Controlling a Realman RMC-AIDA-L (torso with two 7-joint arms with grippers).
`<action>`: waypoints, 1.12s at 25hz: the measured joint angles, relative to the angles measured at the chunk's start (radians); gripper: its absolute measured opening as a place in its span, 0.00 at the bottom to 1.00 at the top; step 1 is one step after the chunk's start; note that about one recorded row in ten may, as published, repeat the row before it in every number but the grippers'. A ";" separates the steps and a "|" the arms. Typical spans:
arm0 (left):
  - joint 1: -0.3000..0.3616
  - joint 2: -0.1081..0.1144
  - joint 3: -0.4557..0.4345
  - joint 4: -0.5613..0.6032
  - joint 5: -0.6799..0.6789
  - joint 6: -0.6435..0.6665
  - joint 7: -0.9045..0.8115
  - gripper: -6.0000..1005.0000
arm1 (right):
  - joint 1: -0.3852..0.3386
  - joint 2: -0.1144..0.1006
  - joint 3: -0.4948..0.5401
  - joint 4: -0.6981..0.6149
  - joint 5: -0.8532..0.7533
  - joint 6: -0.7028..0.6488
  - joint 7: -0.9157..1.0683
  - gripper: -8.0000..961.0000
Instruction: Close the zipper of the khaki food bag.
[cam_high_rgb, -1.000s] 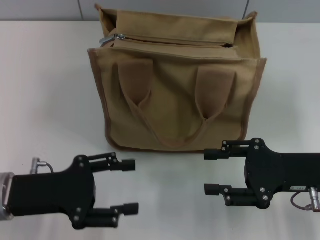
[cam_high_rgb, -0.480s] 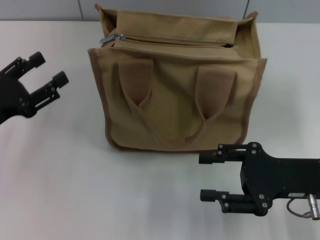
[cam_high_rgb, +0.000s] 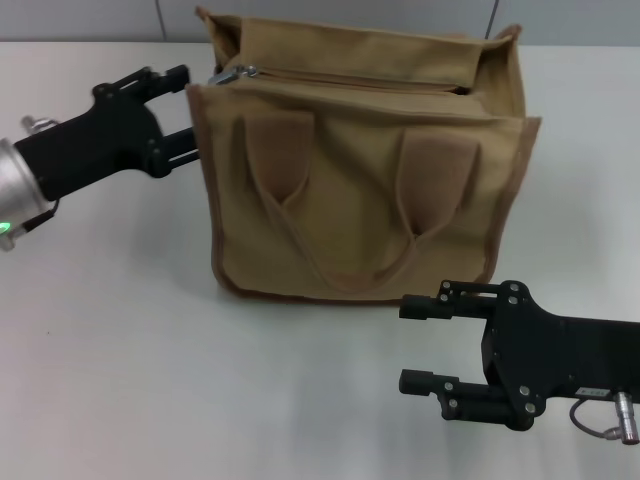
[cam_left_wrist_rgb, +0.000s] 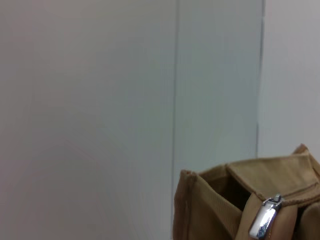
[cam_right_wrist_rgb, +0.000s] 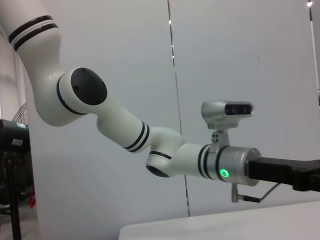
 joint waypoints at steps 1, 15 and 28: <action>-0.012 -0.001 0.013 0.001 -0.004 -0.013 -0.001 0.77 | -0.002 0.000 0.001 0.004 0.001 0.000 -0.001 0.66; -0.004 -0.003 0.024 -0.021 -0.196 0.052 0.049 0.77 | -0.005 0.000 0.001 0.089 0.038 -0.005 -0.022 0.66; 0.049 -0.002 0.025 -0.111 -0.214 0.107 0.183 0.69 | 0.000 0.002 -0.003 0.117 0.076 -0.016 -0.059 0.66</action>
